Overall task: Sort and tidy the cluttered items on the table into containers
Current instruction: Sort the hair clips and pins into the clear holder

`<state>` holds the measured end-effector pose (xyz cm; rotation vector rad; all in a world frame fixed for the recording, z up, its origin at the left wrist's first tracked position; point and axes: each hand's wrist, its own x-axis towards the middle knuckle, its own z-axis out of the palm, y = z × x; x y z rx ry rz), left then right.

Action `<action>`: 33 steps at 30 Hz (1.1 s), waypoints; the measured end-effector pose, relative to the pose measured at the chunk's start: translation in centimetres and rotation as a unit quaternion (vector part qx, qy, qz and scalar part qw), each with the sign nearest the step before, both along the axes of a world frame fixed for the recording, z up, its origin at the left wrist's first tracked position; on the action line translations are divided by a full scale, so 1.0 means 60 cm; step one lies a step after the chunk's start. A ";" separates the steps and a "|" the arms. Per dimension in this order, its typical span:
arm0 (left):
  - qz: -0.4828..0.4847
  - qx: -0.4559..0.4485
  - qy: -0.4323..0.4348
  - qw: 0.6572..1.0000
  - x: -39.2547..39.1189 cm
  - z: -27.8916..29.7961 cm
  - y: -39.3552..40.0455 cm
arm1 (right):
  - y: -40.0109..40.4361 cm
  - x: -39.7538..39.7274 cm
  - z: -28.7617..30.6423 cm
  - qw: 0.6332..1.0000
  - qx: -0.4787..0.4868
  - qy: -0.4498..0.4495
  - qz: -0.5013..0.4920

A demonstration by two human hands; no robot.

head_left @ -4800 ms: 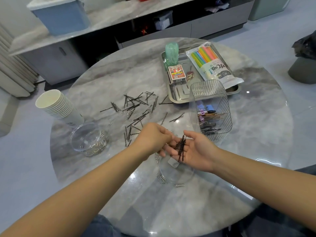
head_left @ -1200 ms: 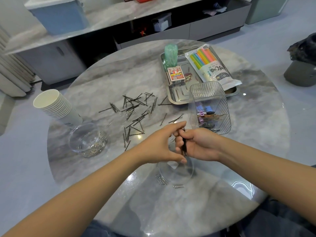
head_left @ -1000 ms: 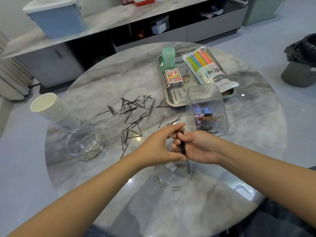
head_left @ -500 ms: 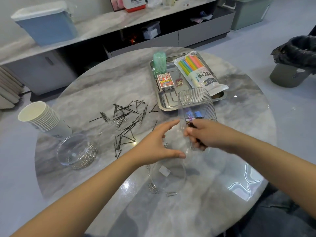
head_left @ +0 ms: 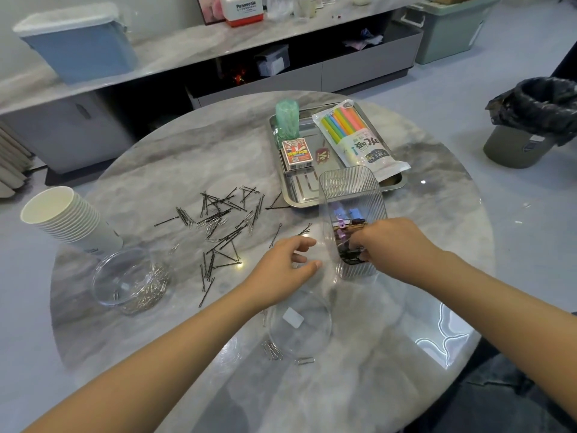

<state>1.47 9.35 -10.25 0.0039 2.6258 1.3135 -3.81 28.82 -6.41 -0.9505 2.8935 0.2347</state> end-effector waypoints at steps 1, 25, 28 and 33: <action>0.013 -0.005 0.004 1.000 -0.003 -0.001 -0.003 | -0.001 0.001 0.001 1.000 -0.012 0.004 0.000; 0.055 -0.268 -0.048 0.961 -0.135 -0.031 -0.002 | -0.106 0.005 0.012 0.989 -0.143 -0.043 -0.025; -0.059 -0.406 -0.013 0.912 -0.130 -0.033 0.005 | -0.107 0.008 0.013 0.988 -0.141 -0.051 -0.044; -0.123 -0.499 0.011 0.858 -0.111 -0.043 -0.003 | -0.110 0.015 0.020 0.983 -0.156 -0.080 -0.062</action>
